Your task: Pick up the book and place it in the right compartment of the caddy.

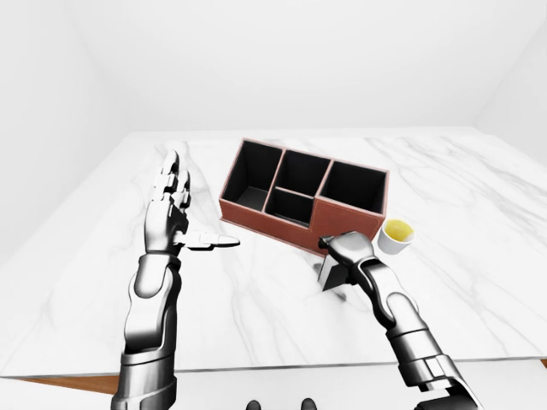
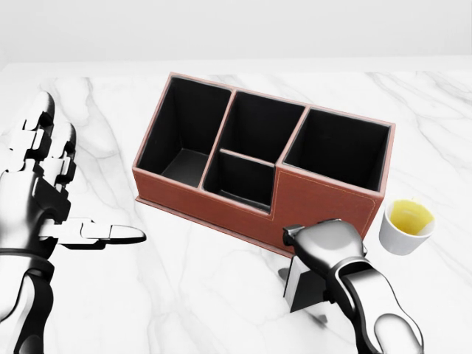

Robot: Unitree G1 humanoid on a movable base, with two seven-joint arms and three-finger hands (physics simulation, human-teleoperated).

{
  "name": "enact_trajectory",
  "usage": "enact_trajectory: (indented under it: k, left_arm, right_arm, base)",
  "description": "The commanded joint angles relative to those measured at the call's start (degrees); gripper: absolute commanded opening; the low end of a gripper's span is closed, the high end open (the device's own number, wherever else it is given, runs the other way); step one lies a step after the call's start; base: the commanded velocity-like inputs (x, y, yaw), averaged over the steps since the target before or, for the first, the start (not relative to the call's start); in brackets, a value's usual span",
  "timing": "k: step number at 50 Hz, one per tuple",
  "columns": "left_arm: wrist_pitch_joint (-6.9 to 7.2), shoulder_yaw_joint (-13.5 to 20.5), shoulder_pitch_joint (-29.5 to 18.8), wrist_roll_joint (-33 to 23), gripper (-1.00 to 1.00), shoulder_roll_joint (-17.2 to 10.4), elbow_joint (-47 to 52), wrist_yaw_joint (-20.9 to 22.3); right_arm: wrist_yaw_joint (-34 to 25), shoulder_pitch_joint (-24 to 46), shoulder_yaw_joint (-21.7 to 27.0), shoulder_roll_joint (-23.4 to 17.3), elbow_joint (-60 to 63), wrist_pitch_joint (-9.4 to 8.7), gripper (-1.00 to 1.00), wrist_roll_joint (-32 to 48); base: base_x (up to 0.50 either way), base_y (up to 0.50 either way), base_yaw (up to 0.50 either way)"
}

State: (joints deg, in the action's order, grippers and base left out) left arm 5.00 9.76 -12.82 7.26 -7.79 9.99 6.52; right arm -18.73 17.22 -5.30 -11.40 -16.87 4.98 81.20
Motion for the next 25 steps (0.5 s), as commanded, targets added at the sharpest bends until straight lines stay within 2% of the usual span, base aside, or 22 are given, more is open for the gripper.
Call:
enact_trajectory:
  k: [1, 23, 25]
  left_arm:
    - [0.0, -0.1, -0.13, -0.02, 1.0, -0.03, -0.26, -0.1]
    - [0.0, -0.09, -0.12, 0.2, 1.0, -0.03, -0.12, -0.02]
    - [0.0, -0.06, -0.11, 0.28, 1.0, -0.01, 0.02, -0.03]
  right_arm:
    - [4.54, 0.66, -0.02, -0.49, -6.9, 0.02, 0.3, 2.5]
    - [5.07, 0.83, -0.66, -1.03, -13.29, 0.02, 0.3, 4.13]
    - [4.72, 0.63, -0.73, -1.08, -13.91, 0.02, 0.18, 4.61]
  base:
    - [0.01, 0.0, 0.01]
    - [0.01, 0.0, 0.01]
    - [0.01, 0.0, 0.01]
